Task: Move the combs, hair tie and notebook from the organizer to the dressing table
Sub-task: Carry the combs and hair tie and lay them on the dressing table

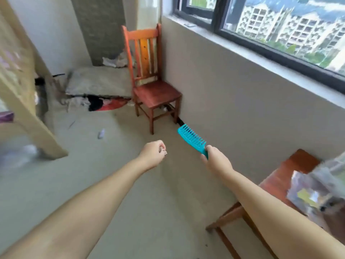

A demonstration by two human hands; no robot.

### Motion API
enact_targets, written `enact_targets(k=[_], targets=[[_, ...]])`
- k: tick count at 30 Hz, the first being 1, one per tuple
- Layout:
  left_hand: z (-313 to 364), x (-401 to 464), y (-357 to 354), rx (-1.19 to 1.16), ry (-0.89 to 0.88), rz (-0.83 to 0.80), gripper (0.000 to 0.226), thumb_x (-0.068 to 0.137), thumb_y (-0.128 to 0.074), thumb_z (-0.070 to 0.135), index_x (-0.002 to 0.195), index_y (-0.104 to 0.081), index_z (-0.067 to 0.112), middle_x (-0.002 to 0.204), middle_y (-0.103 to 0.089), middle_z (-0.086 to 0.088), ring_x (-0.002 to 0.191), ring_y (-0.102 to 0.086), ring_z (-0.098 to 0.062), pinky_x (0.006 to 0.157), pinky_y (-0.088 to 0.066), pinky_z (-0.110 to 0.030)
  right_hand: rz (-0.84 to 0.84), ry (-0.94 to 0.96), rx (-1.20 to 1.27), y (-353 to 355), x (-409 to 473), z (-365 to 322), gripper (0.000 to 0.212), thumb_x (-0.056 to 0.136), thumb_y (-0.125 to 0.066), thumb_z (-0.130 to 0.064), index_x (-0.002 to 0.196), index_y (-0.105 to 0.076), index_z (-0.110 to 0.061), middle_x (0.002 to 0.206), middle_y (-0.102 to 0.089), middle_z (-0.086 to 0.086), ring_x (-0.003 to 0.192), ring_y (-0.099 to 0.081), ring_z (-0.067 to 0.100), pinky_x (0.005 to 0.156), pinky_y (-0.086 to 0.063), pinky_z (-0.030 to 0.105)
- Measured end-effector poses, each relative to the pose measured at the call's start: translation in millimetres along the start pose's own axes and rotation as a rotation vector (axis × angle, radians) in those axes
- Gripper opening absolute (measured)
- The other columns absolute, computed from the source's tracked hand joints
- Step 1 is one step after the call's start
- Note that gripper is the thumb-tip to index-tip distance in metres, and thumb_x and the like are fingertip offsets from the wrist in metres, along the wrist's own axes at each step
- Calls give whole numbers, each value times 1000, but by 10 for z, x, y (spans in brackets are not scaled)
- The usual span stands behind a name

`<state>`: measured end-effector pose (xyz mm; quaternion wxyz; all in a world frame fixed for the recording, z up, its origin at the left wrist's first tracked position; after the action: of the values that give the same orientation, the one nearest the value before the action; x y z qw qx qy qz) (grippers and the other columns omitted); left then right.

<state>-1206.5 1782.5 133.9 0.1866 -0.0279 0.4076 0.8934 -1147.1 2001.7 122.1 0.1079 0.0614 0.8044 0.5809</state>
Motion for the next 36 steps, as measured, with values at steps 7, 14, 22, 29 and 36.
enact_targets(k=[7,14,22,29,36], targets=[[-2569,-1353,1027,243,354,155,22,88,-40,13,99,-58,16,112,-62,-8,99,-58,-33,80,-46,-36,-213,413,-198,-1588,-235,-2399,28,92,-41,-30,111,-50,-12,114,-61,9,104,-59,32,85,-44,39],[-4266,-3011,1749,135,727,307,20,88,-38,14,94,-57,16,109,-63,-6,96,-59,-30,80,-47,-36,-456,724,-254,-2680,-1035,-4611,30,94,-38,-29,115,-47,-10,119,-58,11,105,-57,33,87,-42,39],[-5469,-4132,2469,-8,1048,543,18,91,-40,17,97,-57,15,105,-64,-5,91,-60,-28,79,-47,-37,-560,1082,-310,-3443,-1503,-6810,30,92,-38,-28,115,-51,-13,114,-61,8,98,-59,27,89,-46,40],[-6624,-4676,3555,-299,1301,865,21,88,-41,12,96,-60,9,100,-68,-11,92,-61,-30,77,-49,-37,-618,1317,-320,-4096,-1765,-8957,25,91,-40,-28,105,-51,-10,106,-62,9,96,-59,29,83,-44,37],[-7494,-5708,4439,-430,1491,1179,17,88,-44,9,93,-61,8,94,-69,-14,90,-61,-30,76,-47,-34,-762,1485,-240,-4641,-2809,-10976,19,91,-43,-24,96,-52,-8,91,-61,9,75,-56,27,65,-42,33]])
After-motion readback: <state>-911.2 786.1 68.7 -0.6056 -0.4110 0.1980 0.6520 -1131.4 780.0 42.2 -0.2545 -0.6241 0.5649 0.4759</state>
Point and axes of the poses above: each hand's wrist, its own x-axis towards the middle knuckle, its own y-axis out of the back of the hand, z = x × y, the point moved 2 cm from there along x, towards the middle knuckle
